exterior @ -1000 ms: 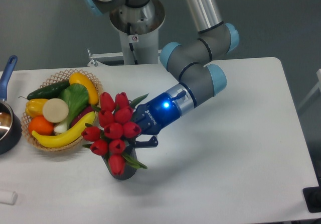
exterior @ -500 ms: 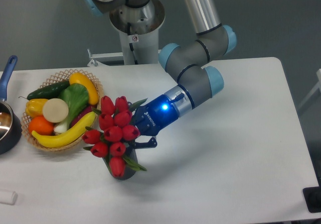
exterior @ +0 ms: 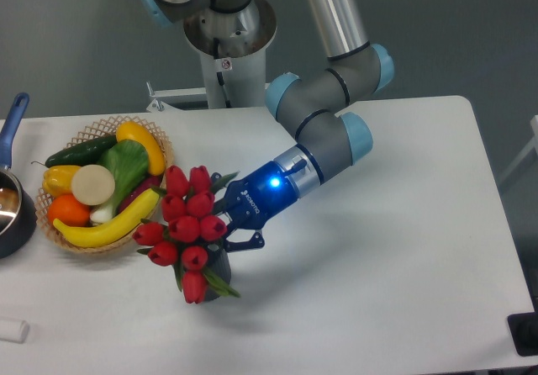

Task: Insert the flowers into the vase
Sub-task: 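Open the gripper to release the tulips in the vase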

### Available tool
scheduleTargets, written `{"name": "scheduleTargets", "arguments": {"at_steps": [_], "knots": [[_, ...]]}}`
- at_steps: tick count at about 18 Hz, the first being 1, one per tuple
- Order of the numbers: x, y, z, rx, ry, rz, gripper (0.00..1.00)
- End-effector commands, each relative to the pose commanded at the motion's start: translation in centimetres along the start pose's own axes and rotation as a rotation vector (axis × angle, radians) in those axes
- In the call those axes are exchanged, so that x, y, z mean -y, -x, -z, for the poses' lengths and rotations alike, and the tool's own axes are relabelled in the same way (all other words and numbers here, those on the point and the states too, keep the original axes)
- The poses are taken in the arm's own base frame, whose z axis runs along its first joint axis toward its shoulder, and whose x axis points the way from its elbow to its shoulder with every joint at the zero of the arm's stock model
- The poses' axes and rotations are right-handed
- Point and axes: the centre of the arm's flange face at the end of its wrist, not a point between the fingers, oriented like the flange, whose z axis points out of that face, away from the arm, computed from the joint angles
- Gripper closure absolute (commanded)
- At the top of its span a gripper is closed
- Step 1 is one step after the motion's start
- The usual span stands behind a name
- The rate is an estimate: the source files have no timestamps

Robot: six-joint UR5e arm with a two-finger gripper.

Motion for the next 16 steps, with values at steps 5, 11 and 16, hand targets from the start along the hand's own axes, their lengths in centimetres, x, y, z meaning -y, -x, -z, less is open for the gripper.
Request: {"name": "scheduleTargets", "arguments": {"at_steps": [5, 11, 16], "knots": [[0.2, 0.2, 0.1, 0.018, 0.042, -0.021, 0.17], [1.1, -0.3, 0.8, 0.063, 0.135, -0.067, 0.0], [3.0, -1.3, 1.8, 0.136, 0.273, -0.13, 0.0]]}}
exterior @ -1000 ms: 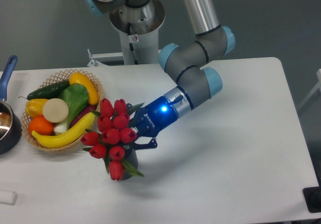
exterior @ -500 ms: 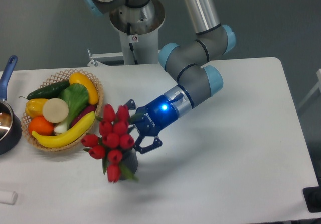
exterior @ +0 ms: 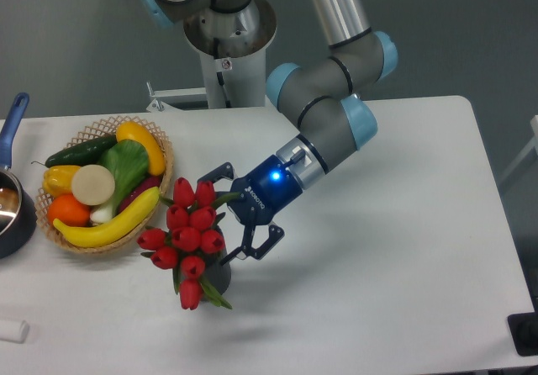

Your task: Insert the flowers into the vase

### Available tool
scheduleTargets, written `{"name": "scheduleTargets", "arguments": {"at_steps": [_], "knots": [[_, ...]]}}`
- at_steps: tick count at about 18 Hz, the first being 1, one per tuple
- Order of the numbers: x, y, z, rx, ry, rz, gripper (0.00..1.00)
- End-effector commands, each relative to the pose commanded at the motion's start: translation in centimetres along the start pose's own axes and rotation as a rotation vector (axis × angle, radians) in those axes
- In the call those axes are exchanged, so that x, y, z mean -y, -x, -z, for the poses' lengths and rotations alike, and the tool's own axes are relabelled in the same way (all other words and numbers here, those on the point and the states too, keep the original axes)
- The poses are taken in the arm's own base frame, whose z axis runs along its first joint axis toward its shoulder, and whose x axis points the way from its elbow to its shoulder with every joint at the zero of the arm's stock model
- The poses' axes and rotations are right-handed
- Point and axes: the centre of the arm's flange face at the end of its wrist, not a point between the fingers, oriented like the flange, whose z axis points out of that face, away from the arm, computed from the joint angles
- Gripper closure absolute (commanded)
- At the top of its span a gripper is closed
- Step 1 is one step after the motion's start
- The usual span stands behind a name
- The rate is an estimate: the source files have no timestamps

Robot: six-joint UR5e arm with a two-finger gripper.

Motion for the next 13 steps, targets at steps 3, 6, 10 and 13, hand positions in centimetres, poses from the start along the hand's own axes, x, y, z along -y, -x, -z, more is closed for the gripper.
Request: {"name": "scheduleTargets", "arguments": {"at_steps": [3, 6, 10, 13], "knots": [[1.1, 0.6, 2.9, 0.087, 0.091, -0.035, 0.0], [0.4, 1.7, 6.5, 0.194, 0.235, -0.076, 0.0], [0.7, 2.1, 11.5, 0.337, 0.444, -0.123, 0.0], [1.6, 2.0, 15.6, 0.453, 0.585, -0.124, 0.0]]}}
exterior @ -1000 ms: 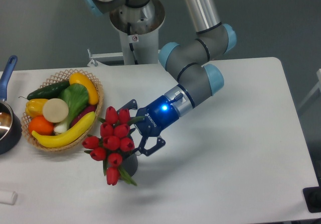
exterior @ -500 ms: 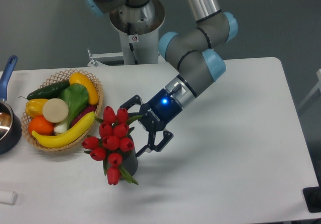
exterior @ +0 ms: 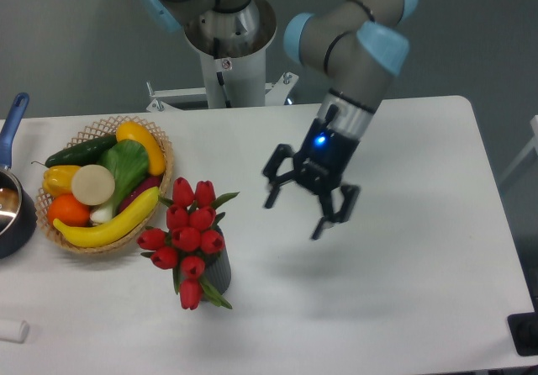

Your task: Insert the flowers into the vase

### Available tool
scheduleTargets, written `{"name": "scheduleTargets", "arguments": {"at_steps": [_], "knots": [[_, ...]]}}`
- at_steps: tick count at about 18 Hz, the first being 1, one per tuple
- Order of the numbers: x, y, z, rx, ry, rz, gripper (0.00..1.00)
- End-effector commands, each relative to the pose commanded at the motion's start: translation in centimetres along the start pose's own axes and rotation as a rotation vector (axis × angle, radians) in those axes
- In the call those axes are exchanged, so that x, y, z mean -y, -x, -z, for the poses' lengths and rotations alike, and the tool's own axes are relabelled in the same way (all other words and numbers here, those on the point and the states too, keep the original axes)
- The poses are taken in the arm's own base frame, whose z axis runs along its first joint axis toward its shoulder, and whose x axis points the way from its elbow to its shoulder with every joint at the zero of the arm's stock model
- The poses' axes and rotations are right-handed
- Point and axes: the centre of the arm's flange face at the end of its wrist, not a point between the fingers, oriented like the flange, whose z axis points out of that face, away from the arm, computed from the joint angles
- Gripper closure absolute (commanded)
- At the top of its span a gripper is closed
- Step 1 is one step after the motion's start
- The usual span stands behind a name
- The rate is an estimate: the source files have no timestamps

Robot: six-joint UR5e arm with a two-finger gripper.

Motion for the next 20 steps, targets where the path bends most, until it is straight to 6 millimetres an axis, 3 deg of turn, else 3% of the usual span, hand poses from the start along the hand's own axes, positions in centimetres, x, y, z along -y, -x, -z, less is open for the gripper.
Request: {"name": "scheduleTargets", "arguments": {"at_steps": [2, 6, 12, 15, 20], "knots": [[-1.2, 1.1, 2.1, 0.064, 0.101, 0.003, 0.0], [-0.9, 1.8, 6.7, 0.116, 0.19, -0.033, 0.0], [-5.7, 1.1, 12.9, -0.012, 0.322, -0.235, 0.0], [-6.7, 1.1, 14.1, -0.041, 0.339, -0.291, 0.0], [-6.7, 0.8, 14.2, -0.041, 0.338, -0.293, 0.0]]}}
